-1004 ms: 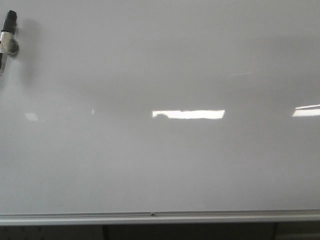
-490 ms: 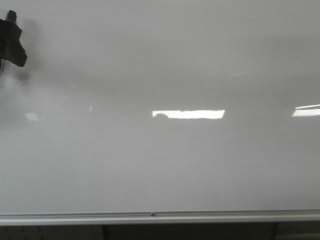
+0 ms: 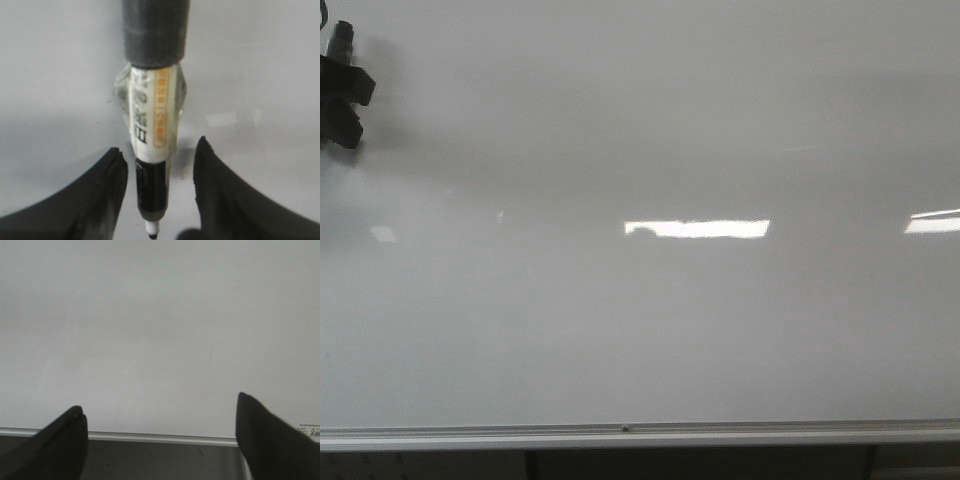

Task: Write number 2 on whiteboard

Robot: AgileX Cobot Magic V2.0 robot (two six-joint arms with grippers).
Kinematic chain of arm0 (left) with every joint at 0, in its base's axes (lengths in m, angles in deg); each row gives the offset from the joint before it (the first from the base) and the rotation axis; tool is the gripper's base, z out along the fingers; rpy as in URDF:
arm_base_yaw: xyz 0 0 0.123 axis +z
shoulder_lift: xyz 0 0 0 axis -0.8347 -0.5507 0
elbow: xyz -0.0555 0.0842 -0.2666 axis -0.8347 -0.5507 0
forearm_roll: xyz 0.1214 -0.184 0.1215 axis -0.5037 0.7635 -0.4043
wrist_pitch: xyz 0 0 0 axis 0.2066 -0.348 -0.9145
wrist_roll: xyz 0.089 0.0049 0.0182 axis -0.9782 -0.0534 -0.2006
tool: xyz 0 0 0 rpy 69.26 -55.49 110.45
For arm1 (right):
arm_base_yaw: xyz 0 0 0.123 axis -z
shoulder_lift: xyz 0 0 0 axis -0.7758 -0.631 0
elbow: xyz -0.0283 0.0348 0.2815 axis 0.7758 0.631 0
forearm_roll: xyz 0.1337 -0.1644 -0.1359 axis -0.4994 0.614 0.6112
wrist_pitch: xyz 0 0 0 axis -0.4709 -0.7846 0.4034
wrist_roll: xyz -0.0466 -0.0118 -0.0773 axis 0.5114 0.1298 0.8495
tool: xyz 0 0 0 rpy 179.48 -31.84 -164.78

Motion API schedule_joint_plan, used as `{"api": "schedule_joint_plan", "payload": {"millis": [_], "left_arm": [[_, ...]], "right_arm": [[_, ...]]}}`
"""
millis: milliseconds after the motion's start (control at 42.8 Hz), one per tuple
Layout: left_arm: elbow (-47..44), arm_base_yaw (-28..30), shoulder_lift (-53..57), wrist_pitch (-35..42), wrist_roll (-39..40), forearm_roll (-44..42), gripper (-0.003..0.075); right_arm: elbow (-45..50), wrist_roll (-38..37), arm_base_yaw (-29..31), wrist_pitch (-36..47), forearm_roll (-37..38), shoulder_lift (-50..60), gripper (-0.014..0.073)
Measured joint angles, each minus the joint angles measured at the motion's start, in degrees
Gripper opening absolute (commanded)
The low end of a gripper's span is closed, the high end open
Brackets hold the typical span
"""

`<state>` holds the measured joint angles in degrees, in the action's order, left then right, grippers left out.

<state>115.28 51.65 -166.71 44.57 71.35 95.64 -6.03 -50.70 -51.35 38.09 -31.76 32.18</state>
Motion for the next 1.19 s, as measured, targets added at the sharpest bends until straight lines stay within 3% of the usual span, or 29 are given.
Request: {"api": "schedule_joint_plan", "payload": {"millis": [397, 561, 794, 1004, 1191], "left_arm": [[0.51, 0.00, 0.11, -0.97, -0.09, 0.00, 0.0016], [4.25, 0.00, 3.03, -11.49, -0.22, 0.00, 0.0006], [9.36, -1.47, 11.18, -30.92, -5.93, 0.00, 0.0006], [9.42, -7.24, 18.61, -41.57, -14.33, 1.54, 0.0006], [9.69, -17.00, 20.68, -48.21, -24.04, 5.19, 0.0006]], "right_arm": [[0.00, 0.00, 0.00, 0.61, 0.00, 0.00, 0.0622], [-0.12, 0.00, 0.00, 0.15, -0.50, 0.00, 0.0622], [-4.17, 0.00, 0.00, -7.23, -1.76, -1.24, 0.0622], [-8.25, 6.18, 0.00, -15.41, -5.96, -4.71, 0.0622], [-11.98, 22.37, -1.17, -20.86, -18.84, -9.23, 0.0622]]}}
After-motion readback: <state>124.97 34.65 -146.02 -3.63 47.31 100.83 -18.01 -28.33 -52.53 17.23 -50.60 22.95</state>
